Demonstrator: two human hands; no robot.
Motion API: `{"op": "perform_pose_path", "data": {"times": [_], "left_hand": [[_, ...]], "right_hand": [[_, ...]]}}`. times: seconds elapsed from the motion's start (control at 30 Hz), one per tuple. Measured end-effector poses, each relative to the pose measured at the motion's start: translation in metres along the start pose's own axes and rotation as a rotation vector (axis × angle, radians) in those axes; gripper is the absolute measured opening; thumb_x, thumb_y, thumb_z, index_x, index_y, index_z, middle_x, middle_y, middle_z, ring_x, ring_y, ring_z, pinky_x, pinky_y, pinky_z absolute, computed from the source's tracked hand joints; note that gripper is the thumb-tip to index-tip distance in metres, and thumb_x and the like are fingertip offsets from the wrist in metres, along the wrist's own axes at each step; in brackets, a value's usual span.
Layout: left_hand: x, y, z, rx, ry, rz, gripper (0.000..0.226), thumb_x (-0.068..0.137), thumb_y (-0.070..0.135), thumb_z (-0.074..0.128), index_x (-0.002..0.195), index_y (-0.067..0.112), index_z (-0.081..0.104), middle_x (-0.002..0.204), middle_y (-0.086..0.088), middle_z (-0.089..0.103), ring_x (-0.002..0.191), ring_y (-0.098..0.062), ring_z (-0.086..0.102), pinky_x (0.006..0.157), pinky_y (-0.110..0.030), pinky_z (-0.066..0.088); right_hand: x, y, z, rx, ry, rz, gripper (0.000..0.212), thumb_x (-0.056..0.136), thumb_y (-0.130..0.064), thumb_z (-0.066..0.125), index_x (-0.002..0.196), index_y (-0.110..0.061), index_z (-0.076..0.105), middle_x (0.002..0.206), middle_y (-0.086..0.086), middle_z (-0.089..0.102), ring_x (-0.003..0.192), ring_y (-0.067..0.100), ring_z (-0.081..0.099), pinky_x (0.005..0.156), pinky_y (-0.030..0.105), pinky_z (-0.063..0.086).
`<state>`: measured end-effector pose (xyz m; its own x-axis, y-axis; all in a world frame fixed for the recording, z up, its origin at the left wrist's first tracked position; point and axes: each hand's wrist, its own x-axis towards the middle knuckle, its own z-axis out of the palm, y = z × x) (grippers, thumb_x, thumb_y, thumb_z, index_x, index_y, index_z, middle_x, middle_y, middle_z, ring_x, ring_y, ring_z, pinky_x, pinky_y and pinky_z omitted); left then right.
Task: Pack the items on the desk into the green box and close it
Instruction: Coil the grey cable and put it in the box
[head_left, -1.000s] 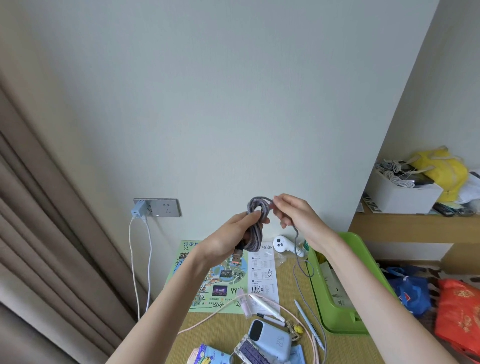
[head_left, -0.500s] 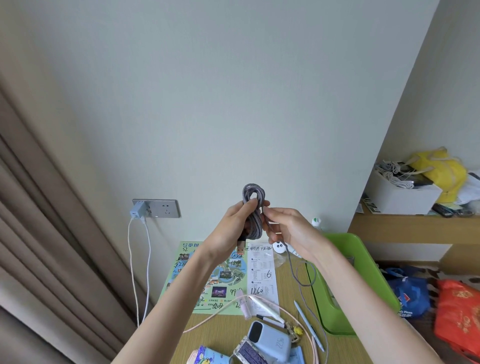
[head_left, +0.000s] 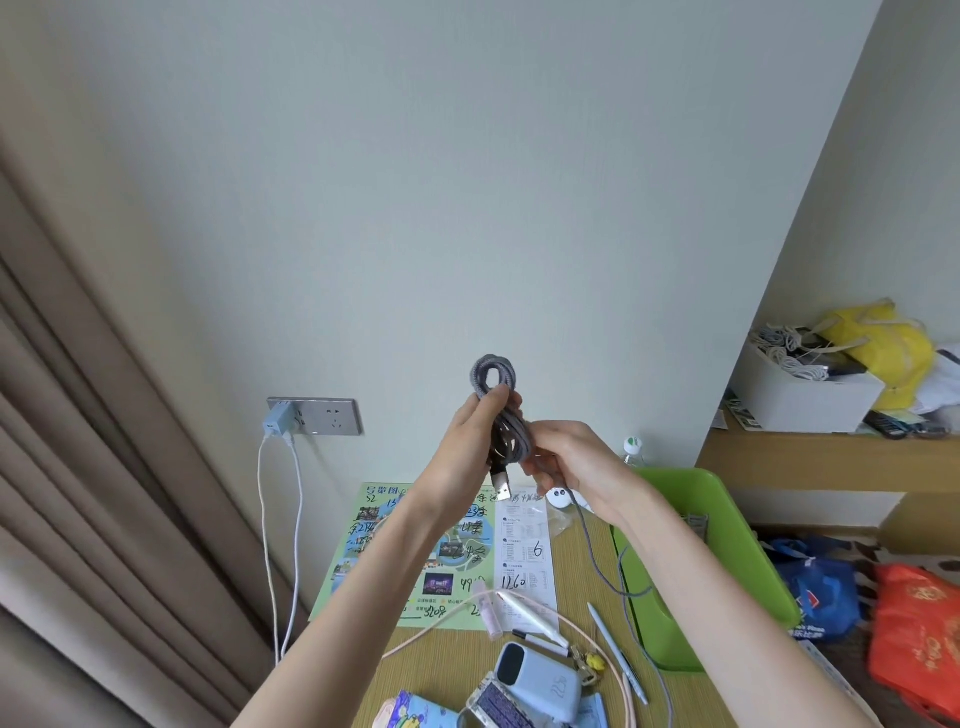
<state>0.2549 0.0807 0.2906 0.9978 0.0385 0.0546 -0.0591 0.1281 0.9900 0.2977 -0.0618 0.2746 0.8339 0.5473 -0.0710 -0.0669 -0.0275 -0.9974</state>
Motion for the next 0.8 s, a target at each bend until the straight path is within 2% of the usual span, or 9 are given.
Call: {"op": "perform_pose_path", "data": {"times": [0.13, 0.17, 0.3, 0.43, 0.5, 0.6, 0.67, 0.7, 0.8], "left_hand": [[0.009, 0.0, -0.01, -0.285, 0.114, 0.003, 0.024, 0.101, 0.033, 0.046, 0.092, 0.014, 0.057, 0.076, 0.002, 0.051, 0.061, -0.009, 0.05, 0.059, -0.023, 0.04], [0.009, 0.0, -0.015, -0.295, 0.151, -0.001, 0.024, 0.1, 0.035, 0.047, 0.093, 0.014, 0.057, 0.075, 0.003, 0.049, 0.059, -0.009, 0.048, 0.058, -0.023, 0.039], [0.01, 0.002, -0.035, -0.248, 0.244, -0.033, 0.029, 0.098, 0.045, 0.047, 0.091, 0.019, 0.057, 0.066, 0.005, 0.046, 0.043, -0.008, 0.042, 0.036, -0.017, 0.034], [0.01, -0.004, -0.048, -0.054, 0.302, 0.065, 0.038, 0.1, 0.046, 0.043, 0.085, 0.012, 0.053, 0.049, 0.008, 0.04, 0.036, -0.007, 0.033, 0.037, -0.015, 0.034], [0.01, -0.01, -0.051, 0.066, 0.296, 0.117, 0.04, 0.101, 0.043, 0.042, 0.091, 0.006, 0.053, 0.044, 0.01, 0.037, 0.032, -0.009, 0.033, 0.034, -0.018, 0.035], [0.011, -0.019, -0.053, 0.261, 0.286, 0.129, 0.039, 0.101, 0.042, 0.042, 0.102, 0.004, 0.053, 0.07, 0.002, 0.051, 0.051, -0.009, 0.042, 0.049, -0.022, 0.041], [0.011, -0.025, -0.051, 0.369, 0.232, 0.125, 0.035, 0.101, 0.039, 0.043, 0.102, 0.005, 0.051, 0.087, -0.004, 0.046, 0.07, -0.013, 0.041, 0.059, -0.02, 0.037], [0.01, -0.026, -0.049, 0.405, 0.184, 0.122, 0.035, 0.101, 0.038, 0.044, 0.101, 0.004, 0.051, 0.085, -0.004, 0.044, 0.072, -0.014, 0.04, 0.058, -0.019, 0.035], [0.005, -0.025, -0.038, 0.478, 0.031, 0.136, 0.033, 0.1, 0.036, 0.045, 0.088, 0.006, 0.047, 0.066, 0.002, 0.032, 0.055, -0.007, 0.029, 0.049, -0.019, 0.028]], "right_hand": [[-0.001, 0.001, -0.001, -0.139, 0.033, -0.017, 0.034, 0.089, -0.037, 0.065, 0.065, -0.013, 0.064, 0.052, -0.001, 0.045, 0.046, 0.011, 0.037, 0.051, 0.019, 0.042], [-0.001, 0.001, -0.003, -0.175, 0.046, -0.009, 0.036, 0.088, -0.04, 0.065, 0.065, -0.013, 0.064, 0.05, -0.003, 0.042, 0.046, 0.011, 0.036, 0.052, 0.018, 0.043], [-0.003, 0.003, -0.013, -0.22, 0.112, 0.011, 0.037, 0.086, -0.042, 0.067, 0.061, -0.015, 0.059, 0.048, -0.006, 0.035, 0.045, 0.009, 0.033, 0.053, 0.014, 0.04], [-0.003, -0.002, -0.024, -0.14, 0.142, -0.016, 0.029, 0.088, -0.031, 0.067, 0.064, -0.015, 0.059, 0.051, -0.005, 0.033, 0.046, 0.01, 0.029, 0.062, 0.025, 0.041], [-0.004, -0.006, -0.026, -0.093, 0.109, -0.055, 0.021, 0.089, -0.022, 0.065, 0.07, -0.013, 0.063, 0.052, -0.005, 0.034, 0.048, 0.012, 0.028, 0.064, 0.028, 0.042], [-0.006, -0.015, -0.024, -0.109, 0.038, -0.121, 0.017, 0.091, -0.015, 0.06, 0.079, -0.01, 0.069, 0.054, -0.005, 0.036, 0.049, 0.013, 0.028, 0.062, 0.025, 0.045], [-0.006, -0.02, -0.021, -0.156, -0.004, -0.161, 0.017, 0.093, -0.015, 0.059, 0.084, -0.008, 0.071, 0.056, -0.006, 0.039, 0.048, 0.012, 0.029, 0.059, 0.023, 0.046], [-0.005, -0.022, -0.018, -0.181, -0.019, -0.18, 0.017, 0.094, -0.015, 0.058, 0.086, -0.006, 0.07, 0.057, -0.005, 0.042, 0.048, 0.012, 0.03, 0.058, 0.022, 0.045], [-0.003, -0.027, -0.011, -0.254, -0.011, -0.233, 0.02, 0.097, -0.016, 0.056, 0.089, -0.002, 0.068, 0.062, -0.001, 0.048, 0.046, 0.009, 0.035, 0.055, 0.023, 0.045]]}}
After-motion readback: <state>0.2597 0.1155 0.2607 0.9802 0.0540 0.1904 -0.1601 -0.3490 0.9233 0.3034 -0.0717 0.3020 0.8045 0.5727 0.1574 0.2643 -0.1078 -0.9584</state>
